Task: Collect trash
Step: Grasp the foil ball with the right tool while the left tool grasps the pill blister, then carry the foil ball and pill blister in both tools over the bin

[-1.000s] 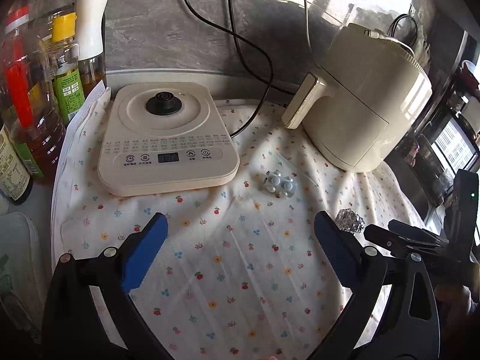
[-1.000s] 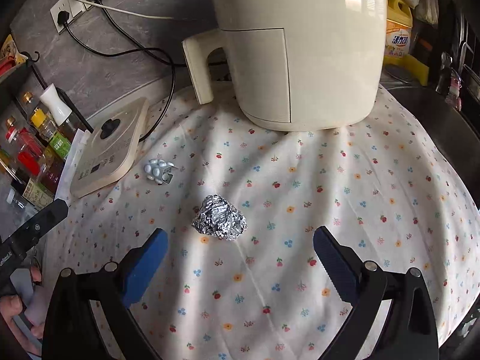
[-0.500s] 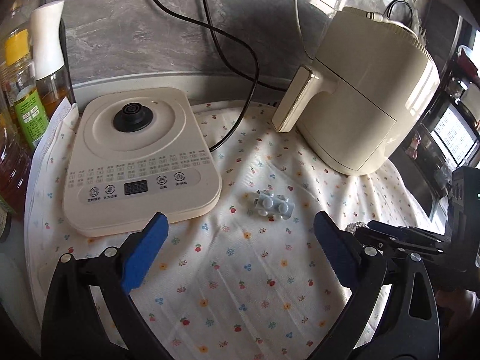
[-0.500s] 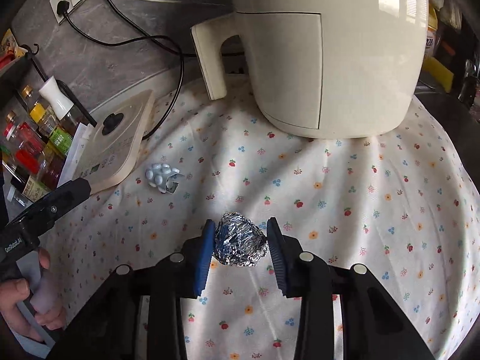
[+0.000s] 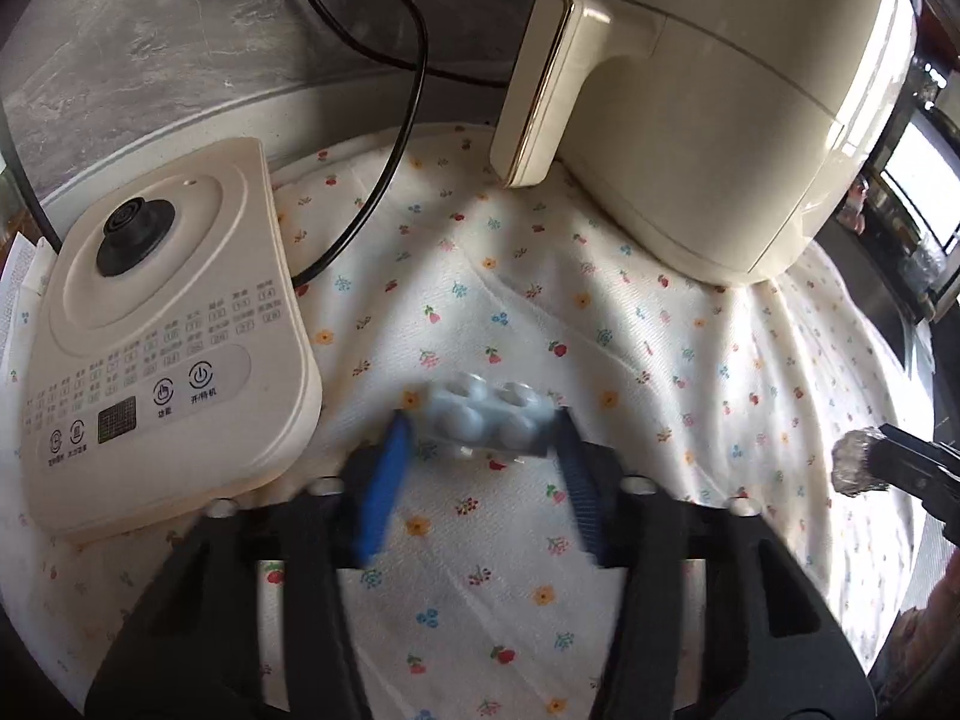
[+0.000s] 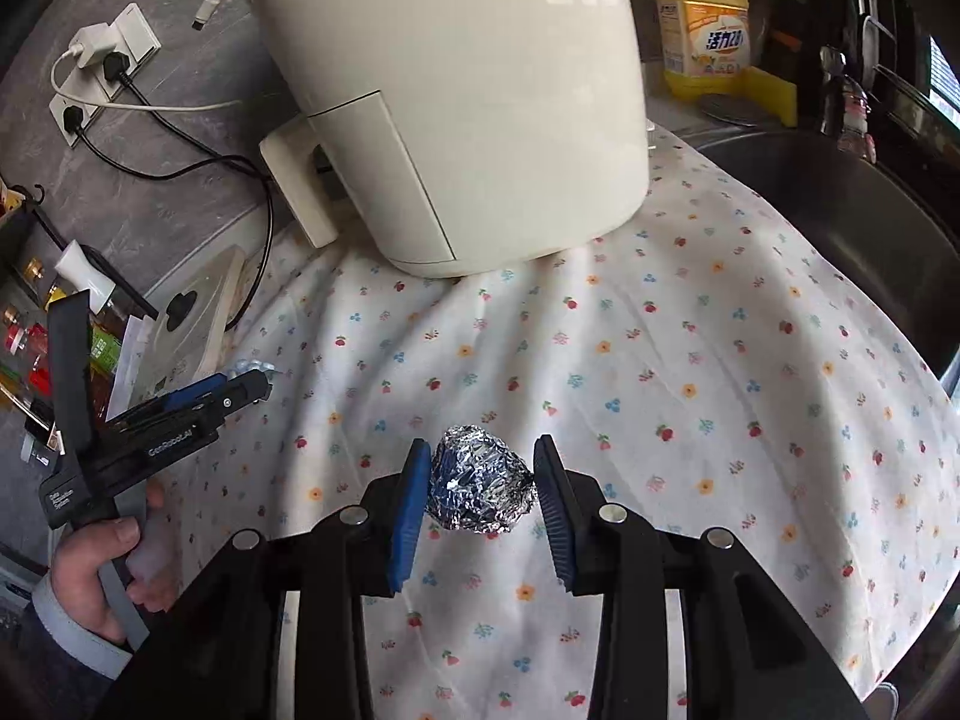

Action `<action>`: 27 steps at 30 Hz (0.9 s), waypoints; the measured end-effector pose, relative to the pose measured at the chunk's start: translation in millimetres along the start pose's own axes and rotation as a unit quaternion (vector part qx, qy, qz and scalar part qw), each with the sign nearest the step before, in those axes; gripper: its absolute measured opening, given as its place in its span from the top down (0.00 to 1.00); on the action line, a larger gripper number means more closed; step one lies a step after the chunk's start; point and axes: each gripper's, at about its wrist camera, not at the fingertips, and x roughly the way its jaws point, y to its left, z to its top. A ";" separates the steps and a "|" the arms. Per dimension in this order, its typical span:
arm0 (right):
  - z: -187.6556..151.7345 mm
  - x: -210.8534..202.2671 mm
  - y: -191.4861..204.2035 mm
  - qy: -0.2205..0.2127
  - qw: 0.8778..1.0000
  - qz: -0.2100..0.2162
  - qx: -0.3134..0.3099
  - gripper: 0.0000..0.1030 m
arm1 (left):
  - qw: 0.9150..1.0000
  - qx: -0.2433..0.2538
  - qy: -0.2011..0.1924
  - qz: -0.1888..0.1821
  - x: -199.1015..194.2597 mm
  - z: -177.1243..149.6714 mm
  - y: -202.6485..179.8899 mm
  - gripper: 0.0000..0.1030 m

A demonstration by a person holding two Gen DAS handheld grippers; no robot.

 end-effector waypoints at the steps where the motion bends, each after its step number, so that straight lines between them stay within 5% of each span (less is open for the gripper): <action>1: -3.2 -3.0 -4.3 -0.001 1.000 -0.002 0.003 0.66 | 1.000 -0.003 -0.007 -0.001 -4.5 -0.9 -2.1 0.60; 27: -78.7 -125.6 -114.1 -0.030 0.999 -0.031 0.032 0.66 | 0.997 0.033 -0.054 -0.046 -96.7 -75.9 -146.9 0.60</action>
